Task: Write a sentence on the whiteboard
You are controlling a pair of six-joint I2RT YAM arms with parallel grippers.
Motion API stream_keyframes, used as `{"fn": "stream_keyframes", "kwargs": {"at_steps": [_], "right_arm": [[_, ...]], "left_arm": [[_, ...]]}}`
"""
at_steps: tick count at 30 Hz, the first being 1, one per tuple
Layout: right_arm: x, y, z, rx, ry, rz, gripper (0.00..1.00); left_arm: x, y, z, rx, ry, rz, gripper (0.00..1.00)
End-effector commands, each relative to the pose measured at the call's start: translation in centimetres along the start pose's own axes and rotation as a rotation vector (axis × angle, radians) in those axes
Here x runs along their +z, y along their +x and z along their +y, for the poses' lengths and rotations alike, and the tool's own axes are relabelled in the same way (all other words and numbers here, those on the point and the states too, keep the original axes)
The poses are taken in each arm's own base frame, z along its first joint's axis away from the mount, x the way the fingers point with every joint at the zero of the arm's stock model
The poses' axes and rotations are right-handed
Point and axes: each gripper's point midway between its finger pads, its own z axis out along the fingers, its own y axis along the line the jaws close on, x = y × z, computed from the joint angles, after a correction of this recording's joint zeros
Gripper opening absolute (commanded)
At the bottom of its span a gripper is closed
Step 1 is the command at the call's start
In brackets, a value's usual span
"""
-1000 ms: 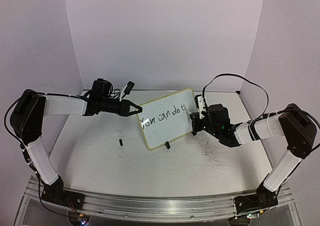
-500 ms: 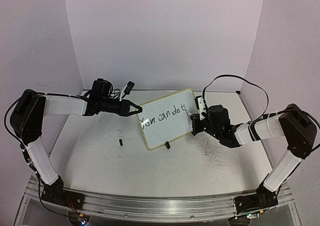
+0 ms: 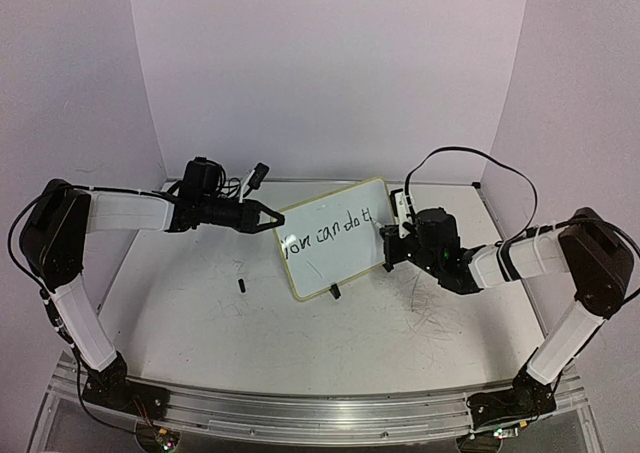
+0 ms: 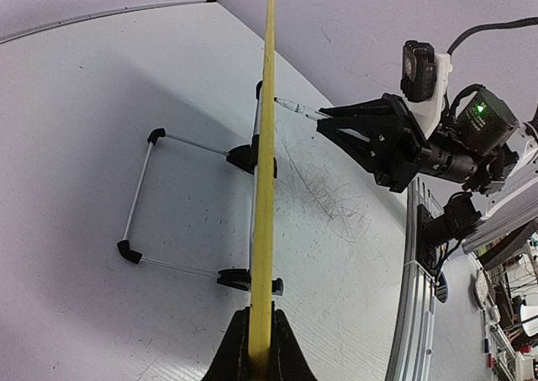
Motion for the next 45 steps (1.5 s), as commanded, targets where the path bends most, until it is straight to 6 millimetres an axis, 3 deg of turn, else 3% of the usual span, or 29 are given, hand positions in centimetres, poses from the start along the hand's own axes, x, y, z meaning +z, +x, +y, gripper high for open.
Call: {"fn": "stream_keyframes", "kwargs": {"at_steps": [1,13,36,45], "right_arm": [[0.2,-3.3,0.0,0.01,0.009,-0.085,0.0],[0.7,-3.2,-0.9,0.029,0.069,-0.076,0.0],[0.3,1.1,-1.1,0.03,0.06,0.042,0.0],[0.3,0.9,-1.0,0.029,0.057,0.041,0.0]], "left_arm": [[-0.8,-1.0,-1.1,0.055,0.007,-0.011,0.0],[-0.8,-0.9,-1.1,0.055,0.008,-0.01,0.0],[-0.8,-1.0,-1.1,0.056,0.005,-0.012,0.0],[-0.8,-1.0,-1.1,0.057,0.004,-0.012,0.0]]}}
